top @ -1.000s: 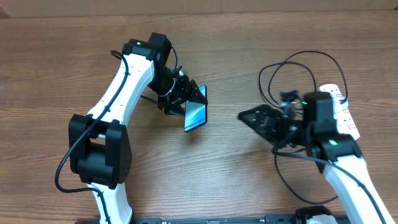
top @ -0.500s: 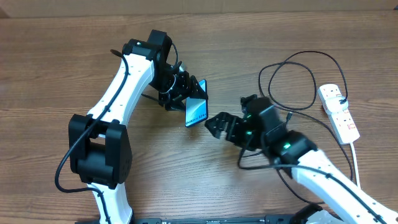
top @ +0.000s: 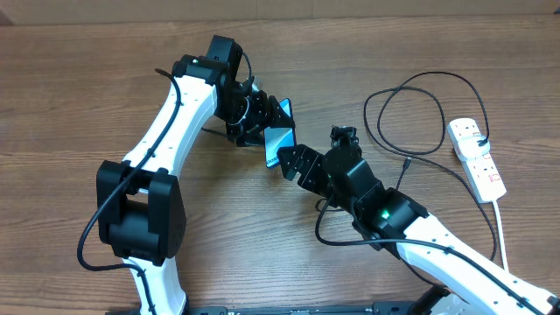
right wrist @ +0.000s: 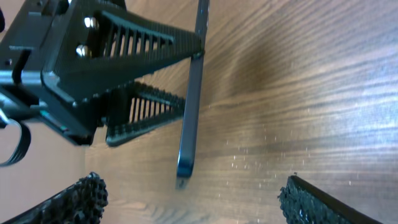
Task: Plug charger to phone and switch on socket
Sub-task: 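Move the right gripper toward the phone held by the left gripper, then close the right gripper on the phone's edge, then open the left gripper and pull it back from the phone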
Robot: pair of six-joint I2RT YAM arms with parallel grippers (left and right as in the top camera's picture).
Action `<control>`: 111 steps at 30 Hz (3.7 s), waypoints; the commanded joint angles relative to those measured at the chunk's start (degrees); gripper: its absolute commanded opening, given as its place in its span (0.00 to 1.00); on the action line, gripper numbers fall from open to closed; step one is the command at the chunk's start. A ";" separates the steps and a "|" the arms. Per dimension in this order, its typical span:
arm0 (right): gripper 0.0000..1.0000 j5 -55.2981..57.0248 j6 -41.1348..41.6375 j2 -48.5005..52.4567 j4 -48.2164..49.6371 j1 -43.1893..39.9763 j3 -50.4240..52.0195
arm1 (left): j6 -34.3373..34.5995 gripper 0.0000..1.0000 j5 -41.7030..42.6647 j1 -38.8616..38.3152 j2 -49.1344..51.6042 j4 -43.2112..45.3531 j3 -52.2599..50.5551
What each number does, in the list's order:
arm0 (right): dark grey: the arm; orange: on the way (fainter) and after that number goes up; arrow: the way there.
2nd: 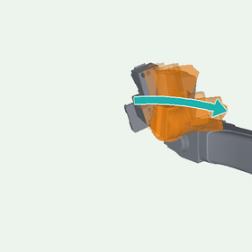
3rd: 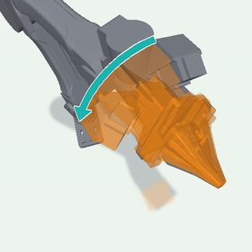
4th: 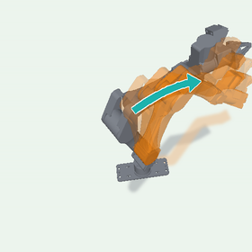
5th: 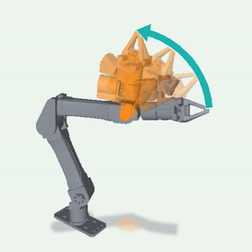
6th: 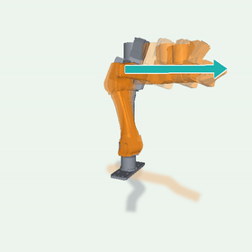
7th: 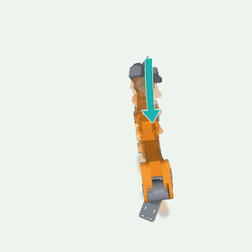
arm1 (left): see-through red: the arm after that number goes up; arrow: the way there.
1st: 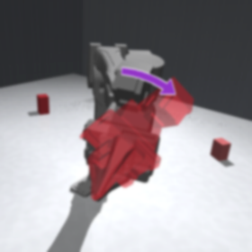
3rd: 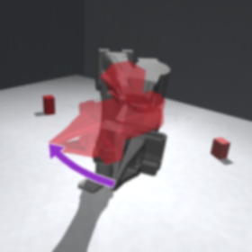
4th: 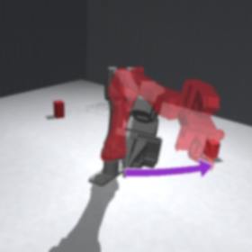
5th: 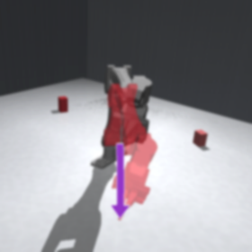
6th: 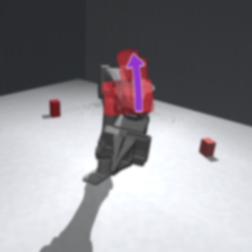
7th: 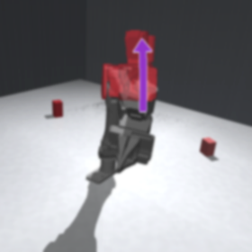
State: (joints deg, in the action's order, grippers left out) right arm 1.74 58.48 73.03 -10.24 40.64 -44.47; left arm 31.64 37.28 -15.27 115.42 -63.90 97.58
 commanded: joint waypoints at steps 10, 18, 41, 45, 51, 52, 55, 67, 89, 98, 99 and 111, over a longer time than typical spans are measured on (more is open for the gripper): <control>0.86 3.63 0.24 8.92 11.91 0.24 -0.61 | 2.47 0.47 3.04 -0.13 0.31 1.25 1.57; 0.70 5.31 0.26 12.61 19.06 0.24 -0.61 | 5.77 0.44 3.32 -0.13 0.31 2.38 1.57; 0.47 11.52 0.26 14.56 23.28 1.79 -0.61 | 8.92 0.44 4.79 -0.13 0.31 4.17 1.57; 0.38 11.47 0.26 14.75 23.30 1.79 -0.61 | 8.92 0.44 4.76 -0.13 0.31 4.17 1.57; 0.28 9.01 0.28 14.75 25.59 1.79 -0.61 | 9.14 0.44 4.76 -0.13 0.31 4.20 1.57; 0.26 7.69 0.28 14.75 25.90 1.79 -0.61 | 9.14 0.44 4.76 -0.13 0.31 4.17 1.57; 0.22 5.97 0.28 14.75 26.01 1.79 -0.61 | 9.14 0.44 4.76 -0.13 0.31 4.15 1.57; 0.08 5.68 0.26 14.75 25.92 1.79 -0.61 | 9.14 0.44 4.76 -0.13 0.31 4.15 1.57; 0.04 2.12 3.93 14.75 25.49 0.59 -0.61 | 5.46 1.00 5.84 2.49 0.24 7.30 2.71; 0.04 -20.31 15.21 14.05 24.94 -8.37 -0.61 | -11.43 1.00 -3.02 10.82 -5.33 -0.96 13.92; 0.04 -24.92 17.86 13.92 24.98 -10.16 -0.61 | -14.01 1.00 -5.35 12.09 -7.08 -2.69 14.93; 0.04 -50.03 43.87 13.92 24.98 -18.51 -0.61 | -19.87 1.00 -17.40 15.56 -29.29 -13.68 15.65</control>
State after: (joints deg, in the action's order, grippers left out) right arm -40.97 90.39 88.36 13.74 21.89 -44.34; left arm 14.41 23.46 0.73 91.02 -75.66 112.29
